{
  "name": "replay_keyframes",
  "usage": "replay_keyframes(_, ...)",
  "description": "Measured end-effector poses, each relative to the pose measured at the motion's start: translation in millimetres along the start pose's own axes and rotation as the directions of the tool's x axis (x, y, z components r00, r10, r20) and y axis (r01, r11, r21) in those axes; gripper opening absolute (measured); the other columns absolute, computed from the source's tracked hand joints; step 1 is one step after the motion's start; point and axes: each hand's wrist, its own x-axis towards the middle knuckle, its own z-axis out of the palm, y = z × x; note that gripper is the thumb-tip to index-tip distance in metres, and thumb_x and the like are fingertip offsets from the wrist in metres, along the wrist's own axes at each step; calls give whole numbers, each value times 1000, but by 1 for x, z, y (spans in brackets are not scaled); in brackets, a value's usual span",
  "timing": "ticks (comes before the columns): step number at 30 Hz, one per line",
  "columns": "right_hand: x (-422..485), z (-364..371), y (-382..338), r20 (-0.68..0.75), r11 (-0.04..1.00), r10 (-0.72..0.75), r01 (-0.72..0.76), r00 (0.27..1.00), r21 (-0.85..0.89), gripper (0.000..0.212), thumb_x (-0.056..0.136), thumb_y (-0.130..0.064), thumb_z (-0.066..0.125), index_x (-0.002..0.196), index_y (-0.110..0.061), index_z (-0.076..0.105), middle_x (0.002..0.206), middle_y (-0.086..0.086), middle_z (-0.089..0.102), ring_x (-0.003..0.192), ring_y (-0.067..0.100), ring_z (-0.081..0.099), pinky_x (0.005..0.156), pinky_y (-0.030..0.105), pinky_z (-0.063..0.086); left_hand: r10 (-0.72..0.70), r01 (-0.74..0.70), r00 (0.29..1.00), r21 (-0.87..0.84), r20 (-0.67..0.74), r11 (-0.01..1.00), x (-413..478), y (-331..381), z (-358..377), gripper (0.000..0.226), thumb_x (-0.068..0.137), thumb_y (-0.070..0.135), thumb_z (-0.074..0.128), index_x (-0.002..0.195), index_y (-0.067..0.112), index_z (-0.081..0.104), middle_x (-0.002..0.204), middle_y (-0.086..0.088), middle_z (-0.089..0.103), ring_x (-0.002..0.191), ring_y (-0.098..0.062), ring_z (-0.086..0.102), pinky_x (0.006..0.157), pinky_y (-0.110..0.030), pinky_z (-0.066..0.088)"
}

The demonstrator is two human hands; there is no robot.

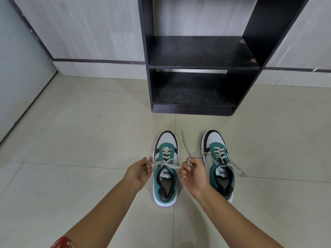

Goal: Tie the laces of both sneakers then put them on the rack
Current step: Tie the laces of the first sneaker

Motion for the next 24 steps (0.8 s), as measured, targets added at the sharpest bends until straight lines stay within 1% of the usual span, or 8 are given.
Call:
replay_keyframes(2,1,1,-2,-58,997,0,-4,998,-77,30,91,-14,36,62,-19,31,41,-6,32,33,7,30,33,17,25,61,-60,996,21,-72,998,4,2,1,20,96,8,45,78,4,52,47,-3,62,30,-6,48,36,-13,46)
replay_keyframes(6,8,-5,-5,-134,997,25,-34,991,-68,32,94,-10,33,63,-18,30,38,-6,29,28,6,23,29,17,19,162,-148,971,90,-175,985,8,5,4,25,95,2,45,71,1,53,63,-10,53,51,-14,52,39,-18,51)
replay_keyframes(8,12,-9,-4,-159,996,59,-69,986,-60,31,94,-9,32,65,-18,31,37,-7,29,27,6,23,28,17,18,180,-157,965,126,-192,980,10,5,5,26,95,1,44,71,1,53,67,-11,51,59,-16,49,39,-18,52)
replay_keyframes(15,14,-20,-6,-207,984,72,-104,976,-146,29,95,-8,32,67,-17,32,35,-7,31,27,5,21,28,16,17,215,-182,947,150,-239,972,15,7,3,24,95,-2,43,74,1,53,69,-11,50,60,-18,49,38,-19,52)
replay_keyframes(18,13,-23,-6,-199,971,62,-105,978,-216,29,95,-9,33,68,-17,35,38,-8,34,29,5,24,31,17,19,249,-191,945,259,-212,947,12,1,-1,18,94,5,48,79,-1,55,74,-12,57,63,-18,54,48,-23,57)
replay_keyframes(20,12,-26,-10,-162,924,37,-95,986,-371,24,97,-12,36,74,-17,42,50,-4,46,40,8,34,41,21,28,314,-213,937,466,-151,859,6,0,-5,14,92,16,56,90,2,55,91,-12,66,78,-19,60,70,-33,57)
replay_keyframes(21,11,-27,-13,-139,875,22,-87,990,-476,19,97,-14,39,80,-17,47,63,-1,54,50,11,42,49,24,34,330,-214,938,567,-109,796,2,-1,-7,21,89,23,61,98,5,54,101,-9,66,89,-20,60,80,-37,52)
replay_keyframes(24,6,-26,-12,-70,742,46,-81,997,-665,11,96,-27,48,102,-21,55,95,1,63,84,17,58,69,29,44,216,-167,976,723,26,671,-13,-7,-3,60,72,35,76,118,20,42,113,-3,58,107,-22,55,86,-41,49)
